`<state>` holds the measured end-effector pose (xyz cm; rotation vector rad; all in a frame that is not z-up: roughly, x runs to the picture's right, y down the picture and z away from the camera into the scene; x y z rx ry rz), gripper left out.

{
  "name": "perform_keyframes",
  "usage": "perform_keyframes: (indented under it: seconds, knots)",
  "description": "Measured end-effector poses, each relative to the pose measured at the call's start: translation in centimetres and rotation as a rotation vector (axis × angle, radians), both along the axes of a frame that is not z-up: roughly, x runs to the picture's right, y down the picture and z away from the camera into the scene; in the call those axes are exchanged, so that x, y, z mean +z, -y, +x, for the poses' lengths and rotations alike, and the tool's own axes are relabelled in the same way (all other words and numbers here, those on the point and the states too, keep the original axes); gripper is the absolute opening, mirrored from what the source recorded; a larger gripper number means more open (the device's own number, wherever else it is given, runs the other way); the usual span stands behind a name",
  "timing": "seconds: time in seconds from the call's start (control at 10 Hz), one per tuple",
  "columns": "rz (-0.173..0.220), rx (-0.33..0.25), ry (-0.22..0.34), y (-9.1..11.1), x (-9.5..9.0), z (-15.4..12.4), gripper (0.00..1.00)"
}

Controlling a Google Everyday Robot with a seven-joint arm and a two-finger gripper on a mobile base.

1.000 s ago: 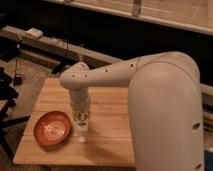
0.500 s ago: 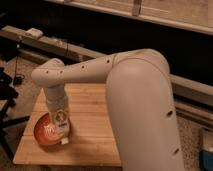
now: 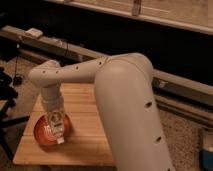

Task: Place the bottle in the ceramic bowl

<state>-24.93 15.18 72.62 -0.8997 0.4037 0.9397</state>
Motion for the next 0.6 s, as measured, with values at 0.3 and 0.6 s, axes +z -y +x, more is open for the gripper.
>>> perform_keyframes:
  seconds: [0.3,0.6]
  knots:
    - [-0.024,-0.015,0.039,-0.2,0.8,-0.8,0.67]
    - [-0.042,-0.027,0.074,-0.6,0.9,-1.8,0.7]
